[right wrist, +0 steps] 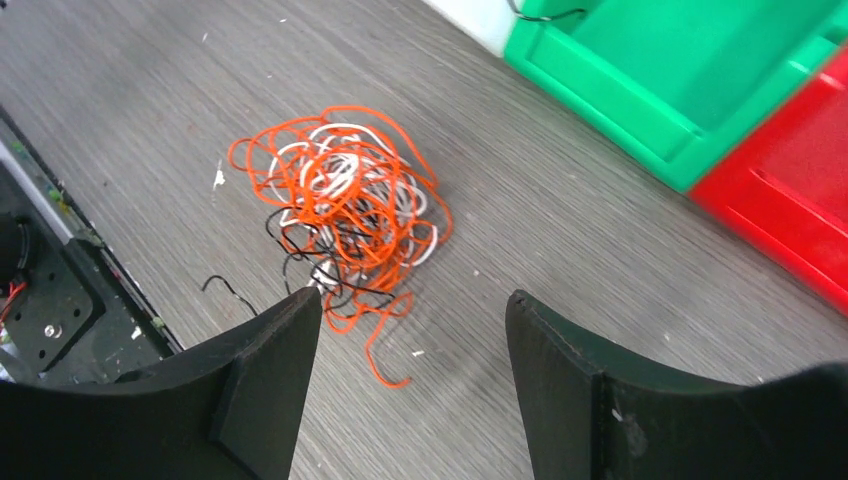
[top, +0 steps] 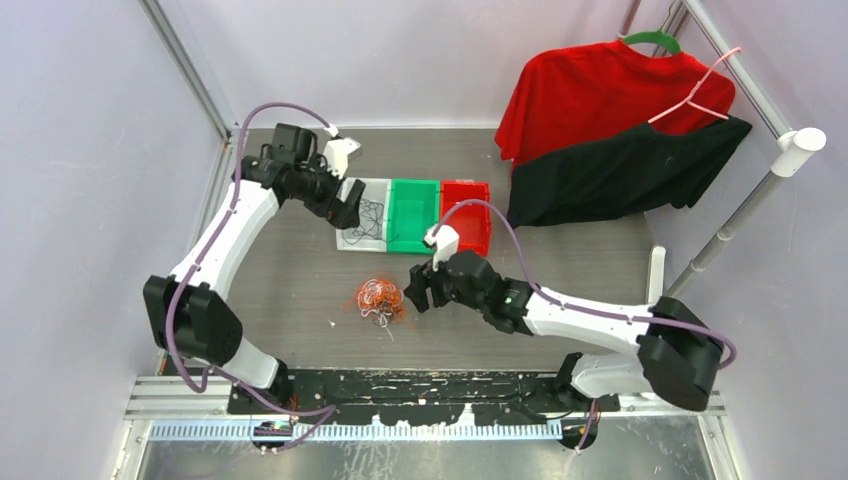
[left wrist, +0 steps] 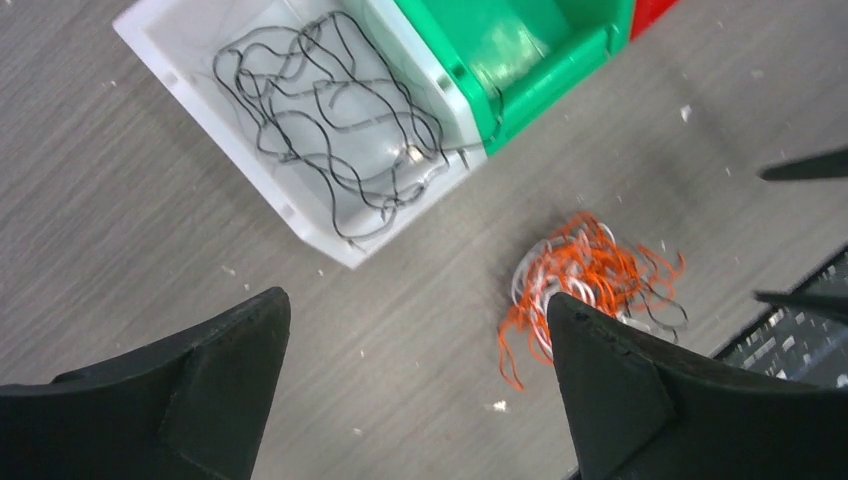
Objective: Untangle the cables
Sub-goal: Untie the cable.
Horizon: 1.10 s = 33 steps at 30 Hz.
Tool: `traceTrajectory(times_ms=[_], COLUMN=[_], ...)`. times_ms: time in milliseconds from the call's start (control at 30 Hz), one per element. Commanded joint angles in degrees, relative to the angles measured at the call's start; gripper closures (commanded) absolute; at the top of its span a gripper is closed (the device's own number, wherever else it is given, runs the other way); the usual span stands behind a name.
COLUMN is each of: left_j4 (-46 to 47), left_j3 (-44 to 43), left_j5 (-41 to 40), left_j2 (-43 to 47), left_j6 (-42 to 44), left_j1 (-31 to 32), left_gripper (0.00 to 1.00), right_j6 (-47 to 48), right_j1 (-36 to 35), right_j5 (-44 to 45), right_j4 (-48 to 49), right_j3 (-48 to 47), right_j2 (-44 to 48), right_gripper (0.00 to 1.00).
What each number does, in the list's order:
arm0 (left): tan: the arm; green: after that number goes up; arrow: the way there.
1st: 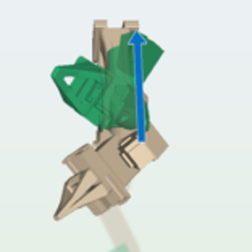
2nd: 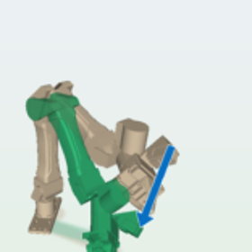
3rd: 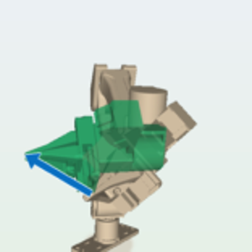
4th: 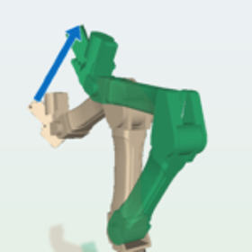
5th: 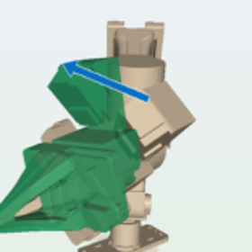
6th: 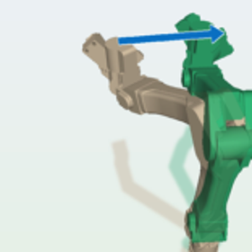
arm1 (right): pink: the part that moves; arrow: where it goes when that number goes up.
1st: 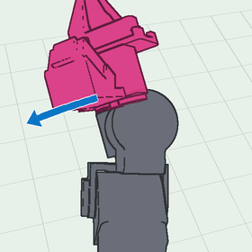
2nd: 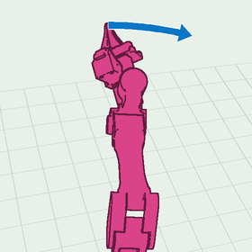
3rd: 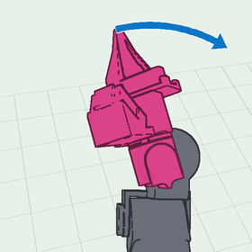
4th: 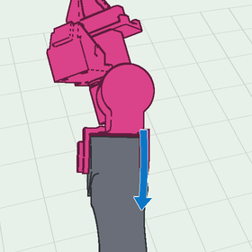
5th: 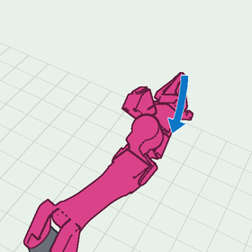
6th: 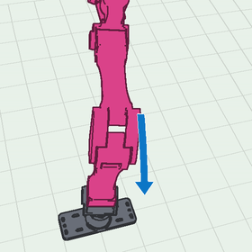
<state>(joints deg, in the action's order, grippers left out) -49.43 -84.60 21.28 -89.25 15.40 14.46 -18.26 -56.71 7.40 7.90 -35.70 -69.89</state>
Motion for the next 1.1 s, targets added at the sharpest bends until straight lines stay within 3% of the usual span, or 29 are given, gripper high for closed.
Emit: traceTrajectory(times_ms=[0, 233, 367, 800, 967, 1067], left_j4=[-10.4, -18.6, -19.8, -17.9, -18.7, -19.0], left_j3=[-0.8, 2.7, 4.7, 7.3, 6.6, 6.5], left_j5=[3.0, 6.5, 7.7, 9.4, 9.6, 9.8], left_j2=[5.7, 11.0, 13.6, 18.5, 19.1, 19.5], left_j6=[3.7, 7.7, 8.1, 6.3, 6.8, 7.3], left_j1=[-0.3, -0.4, -0.5, -1.3, -1.3, -1.4], left_gripper=[0.00, 0.00, 0.00, 0.00, 0.00, 0.01], right_j6=[5.6, 14.2, 19.4, 20.4, 20.6, 19.8], right_j1=[0.3, 5.5, 5.7, 6.3, 6.3, 6.4], right_j5=[-7.2, -18.6, -19.3, -25.0, -24.6, -25.6], right_j4=[3.6, 3.7, 2.3, 0.9, 1.6, 1.1], right_j3=[-6.2, -12.5, -15.9, -23.0, -23.9, -24.6], right_j2=[-5.3, -15.7, -19.7, -29.2, -30.2, -28.9], right_gripper=[0.27, 0.28, 0.28, 0.33, 0.46, 0.69])
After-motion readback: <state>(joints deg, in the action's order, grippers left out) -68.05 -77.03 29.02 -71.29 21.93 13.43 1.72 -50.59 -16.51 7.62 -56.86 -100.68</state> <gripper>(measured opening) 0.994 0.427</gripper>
